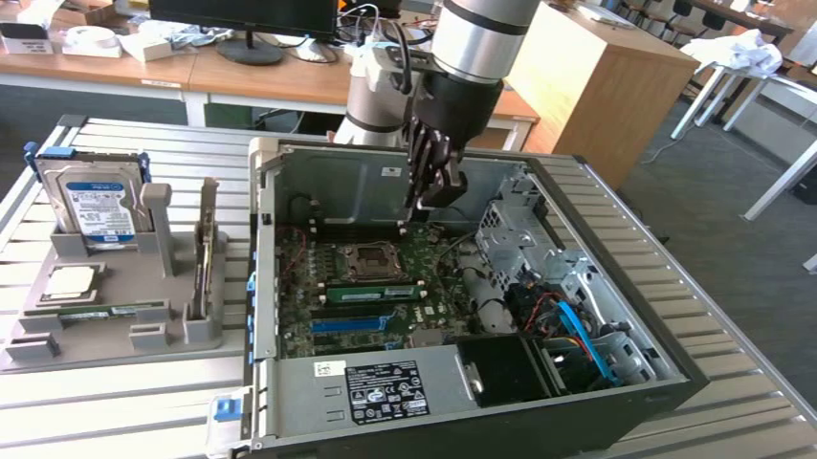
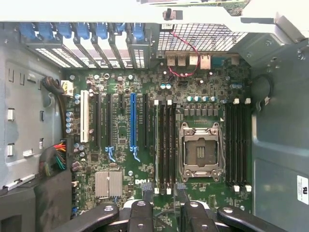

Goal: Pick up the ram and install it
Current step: 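Insert the ram into the slot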

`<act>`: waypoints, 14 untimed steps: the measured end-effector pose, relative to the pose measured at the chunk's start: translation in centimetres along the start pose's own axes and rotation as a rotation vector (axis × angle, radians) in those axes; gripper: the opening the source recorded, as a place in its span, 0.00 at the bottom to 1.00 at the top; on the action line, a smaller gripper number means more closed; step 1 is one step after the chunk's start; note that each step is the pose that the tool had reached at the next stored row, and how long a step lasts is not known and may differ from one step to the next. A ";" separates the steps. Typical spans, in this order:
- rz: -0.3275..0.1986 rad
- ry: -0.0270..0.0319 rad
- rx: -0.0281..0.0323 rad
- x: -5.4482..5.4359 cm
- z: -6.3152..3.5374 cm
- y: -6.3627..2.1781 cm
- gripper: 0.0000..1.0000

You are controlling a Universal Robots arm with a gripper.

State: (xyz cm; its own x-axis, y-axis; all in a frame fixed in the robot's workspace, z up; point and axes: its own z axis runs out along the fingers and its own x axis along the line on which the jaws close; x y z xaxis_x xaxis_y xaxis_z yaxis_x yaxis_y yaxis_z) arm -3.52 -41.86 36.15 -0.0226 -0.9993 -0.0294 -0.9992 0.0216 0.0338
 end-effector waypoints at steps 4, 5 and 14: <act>0.000 0.0001 -0.0001 0.0 -0.02 0.00 0.31; -0.001 0.0002 0.0003 0.0 -0.05 0.00 0.31; -0.014 -0.0014 0.0043 0.0 -0.11 0.00 0.31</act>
State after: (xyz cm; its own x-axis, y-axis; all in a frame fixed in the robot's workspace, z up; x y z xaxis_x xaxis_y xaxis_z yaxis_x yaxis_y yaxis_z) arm -3.52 -41.86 36.26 -0.0082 -0.9995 -0.0313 -0.9996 0.0073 0.0290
